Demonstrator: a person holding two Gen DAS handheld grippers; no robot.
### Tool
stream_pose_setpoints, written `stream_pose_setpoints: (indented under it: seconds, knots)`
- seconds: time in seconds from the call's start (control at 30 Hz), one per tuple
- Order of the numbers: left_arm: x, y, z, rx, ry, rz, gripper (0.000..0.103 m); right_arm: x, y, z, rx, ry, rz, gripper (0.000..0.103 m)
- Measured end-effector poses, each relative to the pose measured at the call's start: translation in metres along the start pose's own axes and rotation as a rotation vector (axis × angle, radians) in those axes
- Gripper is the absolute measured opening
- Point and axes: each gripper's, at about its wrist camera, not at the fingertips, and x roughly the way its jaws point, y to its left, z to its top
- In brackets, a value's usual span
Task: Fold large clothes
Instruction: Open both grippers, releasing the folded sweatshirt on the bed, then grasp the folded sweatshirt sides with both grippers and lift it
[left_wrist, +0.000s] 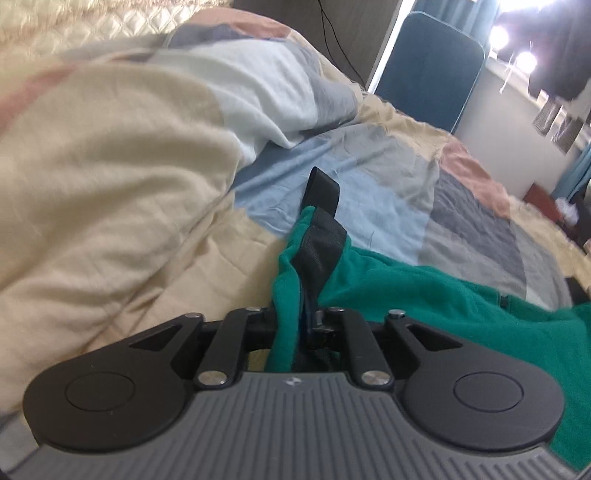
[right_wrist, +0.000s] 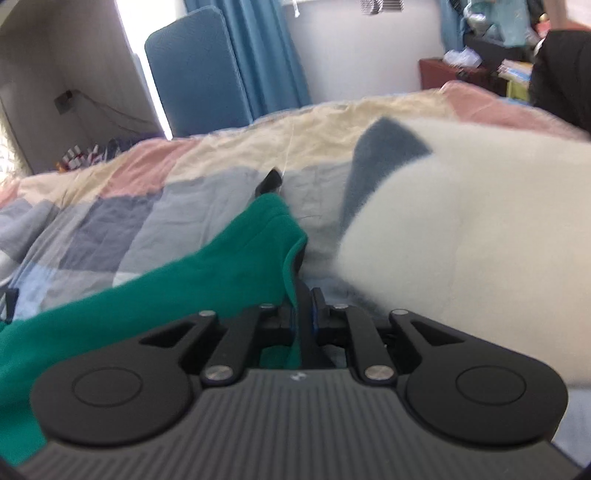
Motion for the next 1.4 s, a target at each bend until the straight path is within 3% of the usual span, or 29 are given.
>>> stream_pose_setpoints:
  seconds: [0.07, 0.13, 0.27, 0.47, 0.93, 1.1, 1.23, 1.4]
  knots:
    - [-0.014, -0.012, 0.000, 0.023, -0.008, 0.045, 0.039, -0.015, 0.008, 0.002, -0.019, -0.023, -0.018, 0.015]
    - [-0.035, -0.022, -0.002, 0.038, -0.025, 0.028, 0.043, -0.034, 0.014, 0.005, -0.020, -0.047, -0.004, 0.015]
    - [-0.082, -0.048, -0.008, 0.069, -0.070, 0.010, 0.043, -0.084, 0.022, 0.010, -0.003, -0.107, 0.063, 0.015]
    - [-0.165, -0.081, -0.029, 0.113, -0.124, -0.068, 0.043, -0.161, 0.035, 0.001, -0.029, -0.129, 0.157, 0.015]
    - [-0.343, -0.116, -0.146, 0.182, -0.245, -0.206, 0.043, -0.304, 0.038, -0.072, -0.108, -0.176, 0.292, 0.015]
    - [-0.368, -0.106, -0.196, 0.148, -0.198, -0.321, 0.044, -0.323, 0.017, -0.103, -0.040, -0.145, 0.354, 0.015]
    - [-0.378, -0.102, -0.237, 0.217, -0.221, -0.269, 0.047, -0.334, 0.008, -0.129, -0.047, -0.150, 0.379, 0.015]
    - [-0.374, -0.095, -0.272, 0.231, -0.232, -0.252, 0.049, -0.337, 0.004, -0.149, -0.079, -0.142, 0.400, 0.015]
